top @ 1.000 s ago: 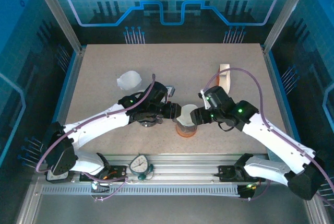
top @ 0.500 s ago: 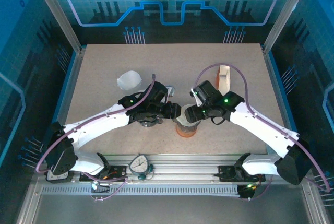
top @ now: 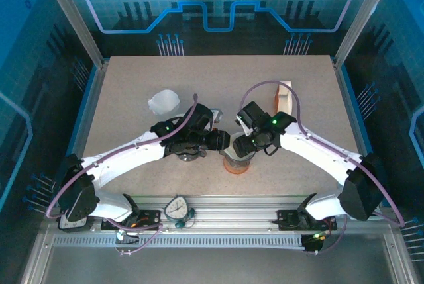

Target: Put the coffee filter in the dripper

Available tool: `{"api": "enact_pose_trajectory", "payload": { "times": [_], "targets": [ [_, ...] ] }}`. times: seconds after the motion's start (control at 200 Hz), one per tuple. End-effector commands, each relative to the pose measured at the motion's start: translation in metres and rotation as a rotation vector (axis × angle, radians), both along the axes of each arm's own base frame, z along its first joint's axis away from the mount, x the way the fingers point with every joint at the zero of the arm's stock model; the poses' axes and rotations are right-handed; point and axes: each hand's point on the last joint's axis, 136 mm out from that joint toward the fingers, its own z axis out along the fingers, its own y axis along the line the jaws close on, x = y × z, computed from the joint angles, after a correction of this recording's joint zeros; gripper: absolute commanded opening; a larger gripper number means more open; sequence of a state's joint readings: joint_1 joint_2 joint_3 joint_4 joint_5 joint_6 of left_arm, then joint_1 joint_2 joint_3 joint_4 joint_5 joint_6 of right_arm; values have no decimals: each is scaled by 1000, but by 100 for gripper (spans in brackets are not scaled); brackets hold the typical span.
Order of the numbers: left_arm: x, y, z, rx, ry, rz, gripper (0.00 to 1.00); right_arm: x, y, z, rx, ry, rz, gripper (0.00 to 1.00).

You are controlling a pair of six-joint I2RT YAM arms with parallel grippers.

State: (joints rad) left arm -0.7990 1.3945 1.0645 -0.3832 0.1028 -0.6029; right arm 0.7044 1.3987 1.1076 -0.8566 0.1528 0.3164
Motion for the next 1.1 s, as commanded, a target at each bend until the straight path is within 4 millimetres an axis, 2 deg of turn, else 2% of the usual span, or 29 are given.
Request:
{"api": "enact_pose_trajectory", "payload": {
  "times": [0.0,0.29,0.59,0.695,0.921,1.096],
  "targets": [
    [1,-1,-7,-3,22,-2,43,0,2,0,-28,-6,24,76],
    [-1,-1,-9,-7,30,-1,43,2,-1,-11,-79,-9,11,77],
    [-2,0,-12,-6,37,-1,43,4,-2,-12,-92,-27,-2,77],
    [-2,0,-12,-5,37,-1,42,6,-4,-3,-88,-56,-12,77],
    [-3,0,-13,-5,42,0,41,8,-9,36,-24,-161,-42,78],
    [-2,0,-14,-9,45,2,41,-2,-14,42,-4,-186,-42,79]
  ]
}}
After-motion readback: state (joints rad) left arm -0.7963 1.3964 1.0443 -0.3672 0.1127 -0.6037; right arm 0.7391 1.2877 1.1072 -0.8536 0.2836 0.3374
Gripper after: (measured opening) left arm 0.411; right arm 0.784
